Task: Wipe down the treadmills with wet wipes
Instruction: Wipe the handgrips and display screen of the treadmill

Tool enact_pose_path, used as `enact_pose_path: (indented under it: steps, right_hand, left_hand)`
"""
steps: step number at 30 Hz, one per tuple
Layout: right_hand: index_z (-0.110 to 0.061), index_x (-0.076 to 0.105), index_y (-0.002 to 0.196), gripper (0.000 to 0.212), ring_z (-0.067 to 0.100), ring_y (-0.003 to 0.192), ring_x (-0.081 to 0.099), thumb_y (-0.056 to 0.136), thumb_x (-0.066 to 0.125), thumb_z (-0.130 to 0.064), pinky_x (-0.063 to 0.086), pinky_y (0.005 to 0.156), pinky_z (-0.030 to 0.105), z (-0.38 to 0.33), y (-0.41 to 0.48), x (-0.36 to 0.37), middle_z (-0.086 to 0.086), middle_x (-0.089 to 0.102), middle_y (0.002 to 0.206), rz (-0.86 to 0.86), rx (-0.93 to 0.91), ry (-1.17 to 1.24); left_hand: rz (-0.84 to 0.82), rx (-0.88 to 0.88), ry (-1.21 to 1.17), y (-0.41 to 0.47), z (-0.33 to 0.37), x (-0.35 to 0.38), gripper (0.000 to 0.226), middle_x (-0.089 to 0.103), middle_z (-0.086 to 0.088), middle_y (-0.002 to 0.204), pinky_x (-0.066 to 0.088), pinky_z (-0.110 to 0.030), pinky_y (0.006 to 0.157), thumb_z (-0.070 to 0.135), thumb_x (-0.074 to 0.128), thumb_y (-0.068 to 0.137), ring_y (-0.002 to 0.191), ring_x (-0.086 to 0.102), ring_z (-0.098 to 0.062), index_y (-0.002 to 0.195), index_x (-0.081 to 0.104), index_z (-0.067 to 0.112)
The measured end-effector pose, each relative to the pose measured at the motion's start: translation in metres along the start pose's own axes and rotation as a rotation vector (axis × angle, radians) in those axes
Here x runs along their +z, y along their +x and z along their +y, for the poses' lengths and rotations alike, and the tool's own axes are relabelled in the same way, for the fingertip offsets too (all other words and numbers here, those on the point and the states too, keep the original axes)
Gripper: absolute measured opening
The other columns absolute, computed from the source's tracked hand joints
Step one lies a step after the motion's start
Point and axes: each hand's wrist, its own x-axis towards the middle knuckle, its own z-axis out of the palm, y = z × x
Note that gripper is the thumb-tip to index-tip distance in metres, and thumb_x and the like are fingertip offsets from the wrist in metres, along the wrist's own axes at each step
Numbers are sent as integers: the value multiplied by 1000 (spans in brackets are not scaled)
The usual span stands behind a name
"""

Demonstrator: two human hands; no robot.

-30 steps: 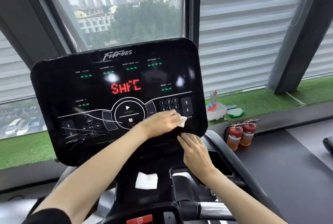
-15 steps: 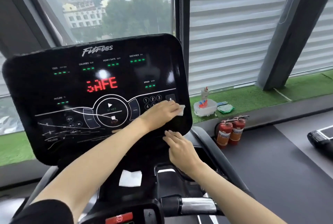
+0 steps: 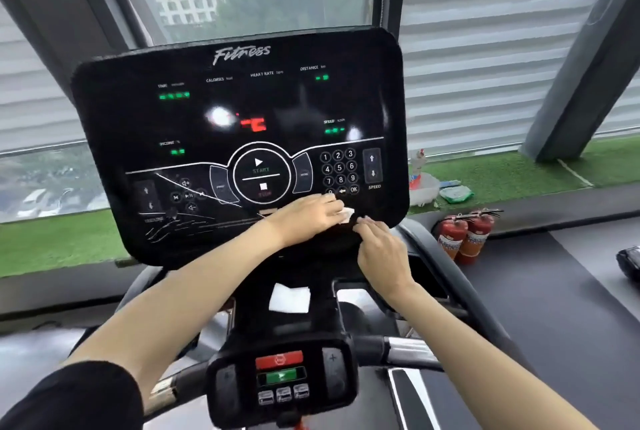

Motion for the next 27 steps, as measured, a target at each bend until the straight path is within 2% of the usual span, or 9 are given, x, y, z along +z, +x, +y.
enact_pose_path:
  steps: [3,4,6,9,14,19,22,24,27]
  right_hand:
    - [0,69,96,46,30,97,68,75,29,-4,54,87,38,-27,-1,9,14,72,97,41,147,-42]
    - [0,69,99,47,31,101,67,75,29,-4,52,93,41,-39,-1,14,14,71,100,45,172,-58]
    - [1,68,105,50,31,108,64,75,29,-4,45,103,45,-65,2,26,16,69,108,37,189,-72]
    - [2,68,110,53,30,112,63,76,28,-3,42,105,46,-109,5,45,17,68,113,16,150,-44]
    - [0,72,98,45,30,97,69,77,33,-5,55,87,40,-172,14,72,15,72,100,-34,27,48]
    - [1,74,91,45,28,87,70,75,32,-4,58,78,35,-203,15,92,13,73,89,-75,-45,92]
    - [1,73,90,46,28,84,70,74,31,-4,60,71,35,-214,18,99,11,73,86,-71,-73,105]
    - [1,74,92,47,27,83,70,74,31,-5,60,66,35,-219,21,103,11,73,87,-63,-83,107]
    - [0,74,92,45,25,75,69,72,34,-3,58,59,30,-222,22,107,7,73,82,-48,-109,100]
  left_hand:
    - [-25,-8,30,-44,-11,-6,44,62,-7,90,54,-36,63,3,30,85,77,59,-25,109,66,1]
    - [-21,-15,40,-60,-15,-8,43,63,-7,91,54,-36,64,0,34,83,79,60,-25,110,66,1]
    - [-13,-27,19,-89,-24,-12,38,63,-9,96,54,-37,67,-8,54,78,83,60,-26,114,64,1]
    - [-2,-46,4,-125,-32,-20,49,62,-8,98,53,-37,66,-9,70,74,85,59,-26,121,59,2]
    - [-14,-105,9,-190,-50,-29,57,59,-7,99,50,-35,66,-10,70,73,86,51,-24,126,53,5]
    - [-44,-192,59,-244,-62,-46,54,61,-9,94,49,-33,62,-18,68,65,79,54,-25,115,65,2]
    - [-44,-283,51,-274,-62,-42,58,59,-7,97,50,-30,68,-15,72,67,83,53,-21,120,62,4]
    - [-81,-275,66,-283,-61,-46,59,59,-5,100,49,-29,70,-13,72,68,85,51,-20,124,59,4]
    - [-90,-212,139,-282,-70,-66,46,61,-8,98,50,-32,68,-10,56,73,82,54,-22,116,63,2]
